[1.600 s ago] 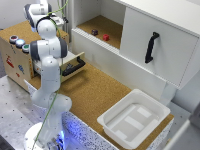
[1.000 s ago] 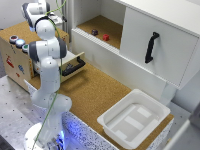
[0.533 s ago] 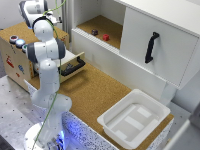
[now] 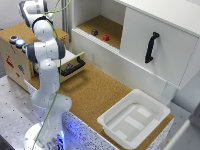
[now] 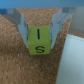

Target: Grasp the yellow block, then turn it right

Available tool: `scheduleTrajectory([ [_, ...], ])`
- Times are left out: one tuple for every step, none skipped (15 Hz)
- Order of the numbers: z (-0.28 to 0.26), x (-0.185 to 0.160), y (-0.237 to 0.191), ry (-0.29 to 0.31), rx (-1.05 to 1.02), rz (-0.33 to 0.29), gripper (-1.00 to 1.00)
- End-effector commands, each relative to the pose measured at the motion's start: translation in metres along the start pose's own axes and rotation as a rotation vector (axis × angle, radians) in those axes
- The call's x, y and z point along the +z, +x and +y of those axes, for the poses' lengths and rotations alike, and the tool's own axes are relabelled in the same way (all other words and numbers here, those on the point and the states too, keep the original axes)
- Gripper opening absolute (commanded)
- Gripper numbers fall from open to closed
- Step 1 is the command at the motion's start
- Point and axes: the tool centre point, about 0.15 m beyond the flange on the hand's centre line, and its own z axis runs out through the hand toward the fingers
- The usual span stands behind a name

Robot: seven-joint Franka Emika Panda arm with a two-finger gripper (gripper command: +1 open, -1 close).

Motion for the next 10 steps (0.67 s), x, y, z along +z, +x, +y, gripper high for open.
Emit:
scheduleTrajectory([
  [0.009,0.028,0.029,0.175,0.235,0.017,-1.0],
  [0.01,0.03,0.032,0.17,0.277,-0.011,-1.0],
  [0.011,0.029,0.034,0.155,0.304,-0.025,-1.0],
  [0.012,0.028,0.036,0.133,0.342,-0.043,-1.0],
  [0.014,0.024,0.039,0.106,0.359,-0.066,-1.0],
  [0.017,0.019,0.041,0.072,0.367,-0.086,-1.0],
  [0.021,0.016,0.04,0.067,0.388,-0.087,-1.0],
  [0.023,0.018,0.038,0.092,0.394,-0.086,-1.0],
  [0.025,0.017,0.037,0.096,0.39,-0.082,1.0],
  [0.024,0.017,0.034,0.11,0.386,-0.066,1.0],
])
